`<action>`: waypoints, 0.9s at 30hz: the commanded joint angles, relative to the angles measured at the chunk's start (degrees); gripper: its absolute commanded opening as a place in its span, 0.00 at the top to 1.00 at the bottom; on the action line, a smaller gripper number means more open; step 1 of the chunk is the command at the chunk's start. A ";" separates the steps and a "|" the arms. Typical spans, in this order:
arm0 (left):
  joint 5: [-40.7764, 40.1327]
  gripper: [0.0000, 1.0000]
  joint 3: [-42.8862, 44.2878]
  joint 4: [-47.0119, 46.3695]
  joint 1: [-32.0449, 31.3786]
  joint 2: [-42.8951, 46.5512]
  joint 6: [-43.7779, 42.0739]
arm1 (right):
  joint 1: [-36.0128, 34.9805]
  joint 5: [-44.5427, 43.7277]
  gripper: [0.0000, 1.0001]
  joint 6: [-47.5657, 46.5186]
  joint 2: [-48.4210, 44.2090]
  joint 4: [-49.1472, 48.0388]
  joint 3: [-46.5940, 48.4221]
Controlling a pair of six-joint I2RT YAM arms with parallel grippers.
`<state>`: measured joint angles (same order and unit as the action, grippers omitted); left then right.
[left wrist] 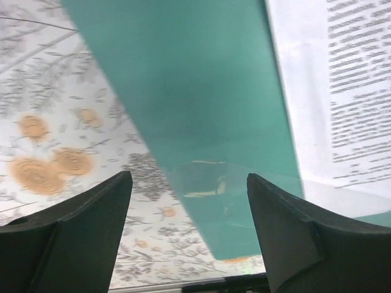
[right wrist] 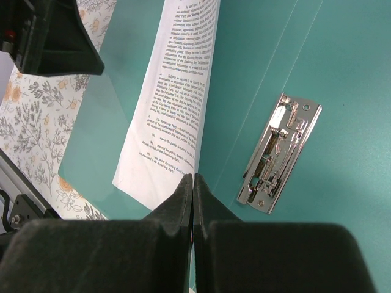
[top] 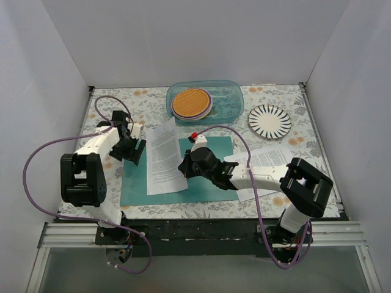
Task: Put the files into the folder
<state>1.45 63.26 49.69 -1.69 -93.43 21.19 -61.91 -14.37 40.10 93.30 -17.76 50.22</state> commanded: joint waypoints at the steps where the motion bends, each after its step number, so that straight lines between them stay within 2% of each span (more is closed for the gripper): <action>1: -7.67 0.23 -2.25 -3.97 5.64 3.61 -7.64 | -0.23 0.22 0.99 -0.19 0.48 -2.02 1.29; 6: -11.20 0.26 -6.04 -11.98 10.57 0.00 -12.13 | -0.23 0.22 0.99 -0.19 0.13 -2.28 0.67; 13: -11.65 0.29 -9.91 -15.50 10.66 -1.41 -12.75 | -0.14 0.31 0.99 -0.19 0.31 -2.37 0.41; 21: -9.98 0.30 -11.85 -14.98 10.66 -0.62 -13.28 | -0.23 0.75 0.99 1.73 1.54 -3.69 -0.21; 27: -5.24 0.31 -12.46 -11.55 9.78 0.88 -11.52 | -0.14 0.31 0.99 3.32 2.85 -5.00 -0.21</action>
<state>-7.92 53.76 36.45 8.73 -92.77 8.78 -61.91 -13.50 41.91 94.65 -19.11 49.71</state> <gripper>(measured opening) 0.689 0.024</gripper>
